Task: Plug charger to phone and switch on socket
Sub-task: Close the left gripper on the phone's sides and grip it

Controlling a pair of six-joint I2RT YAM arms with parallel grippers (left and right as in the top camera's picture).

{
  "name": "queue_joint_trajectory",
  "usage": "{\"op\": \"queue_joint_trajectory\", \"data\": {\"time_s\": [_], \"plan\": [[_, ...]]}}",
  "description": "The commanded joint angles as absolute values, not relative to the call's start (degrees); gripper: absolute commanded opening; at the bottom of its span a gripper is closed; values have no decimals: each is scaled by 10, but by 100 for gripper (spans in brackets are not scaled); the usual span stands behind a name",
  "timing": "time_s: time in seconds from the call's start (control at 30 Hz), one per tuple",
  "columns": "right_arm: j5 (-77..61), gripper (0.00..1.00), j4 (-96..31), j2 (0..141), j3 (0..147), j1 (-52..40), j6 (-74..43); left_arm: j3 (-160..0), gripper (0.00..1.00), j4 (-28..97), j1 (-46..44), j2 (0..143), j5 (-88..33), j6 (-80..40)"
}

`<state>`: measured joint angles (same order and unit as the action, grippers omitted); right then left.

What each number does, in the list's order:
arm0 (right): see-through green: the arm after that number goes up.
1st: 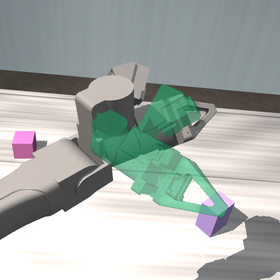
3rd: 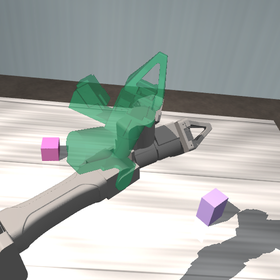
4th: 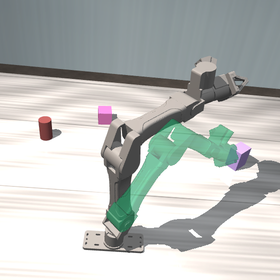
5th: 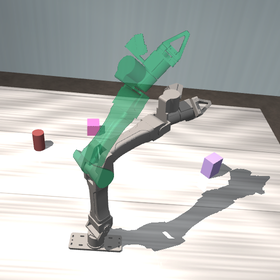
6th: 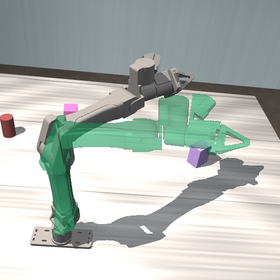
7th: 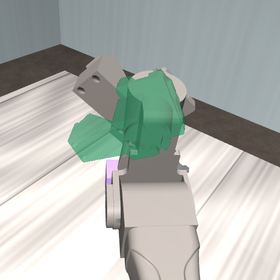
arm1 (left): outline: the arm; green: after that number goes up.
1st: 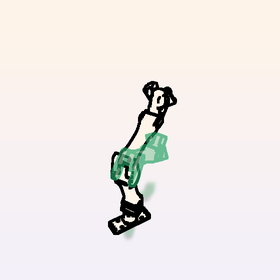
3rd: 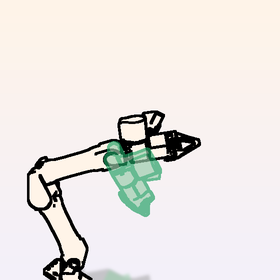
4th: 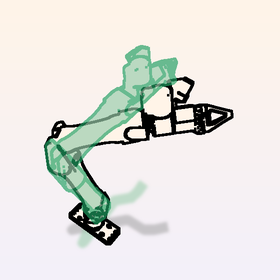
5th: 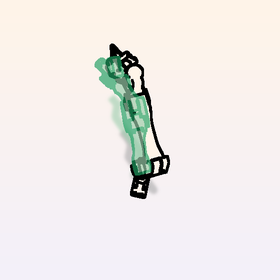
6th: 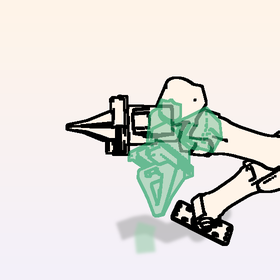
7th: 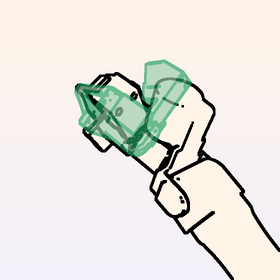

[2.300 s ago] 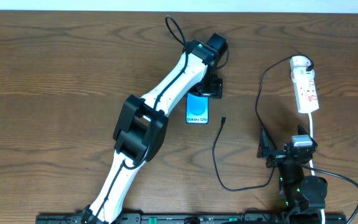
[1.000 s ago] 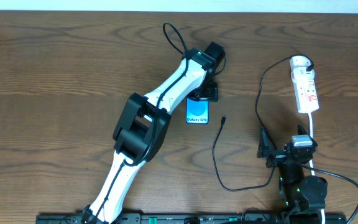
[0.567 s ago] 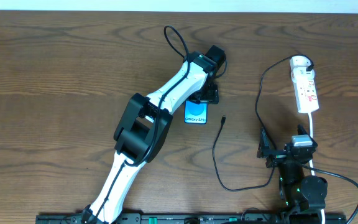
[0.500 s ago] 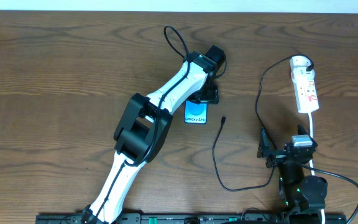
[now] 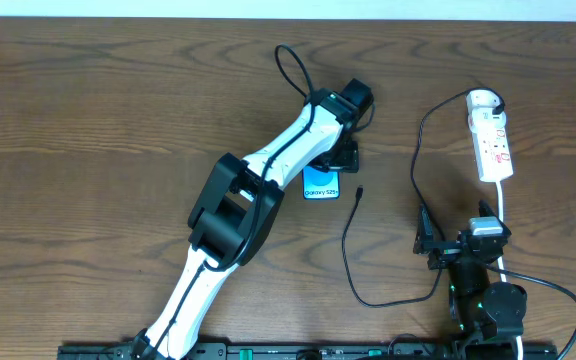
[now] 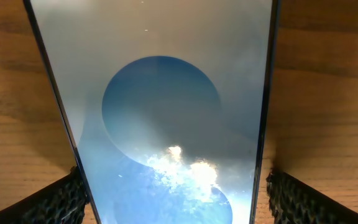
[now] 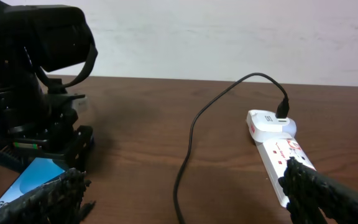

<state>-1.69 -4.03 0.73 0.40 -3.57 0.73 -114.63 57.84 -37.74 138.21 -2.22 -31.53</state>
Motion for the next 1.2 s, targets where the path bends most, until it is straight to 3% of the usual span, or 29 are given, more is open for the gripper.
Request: {"op": "queue_joint_trajectory", "data": {"time_s": [0.0, 0.23, 0.3, 0.43, 1.17], "plan": [[-16, 99, -43, 7, 3, -37, 16, -1136, 92, 581, -377, 1384, -8, -316], [-16, 99, -43, 7, 3, -37, 16, -1136, 90, 581, -377, 1384, -3, -316], [-16, 99, -43, 7, 3, -37, 16, -1136, 84, 581, -377, 1384, 11, -316], [-16, 99, -43, 7, 3, -37, 16, -1136, 82, 582, -377, 1384, 32, -316], [-16, 99, -43, 7, 3, -37, 16, -1144, 81, 604, -361, 1297, 30, -316]]}}
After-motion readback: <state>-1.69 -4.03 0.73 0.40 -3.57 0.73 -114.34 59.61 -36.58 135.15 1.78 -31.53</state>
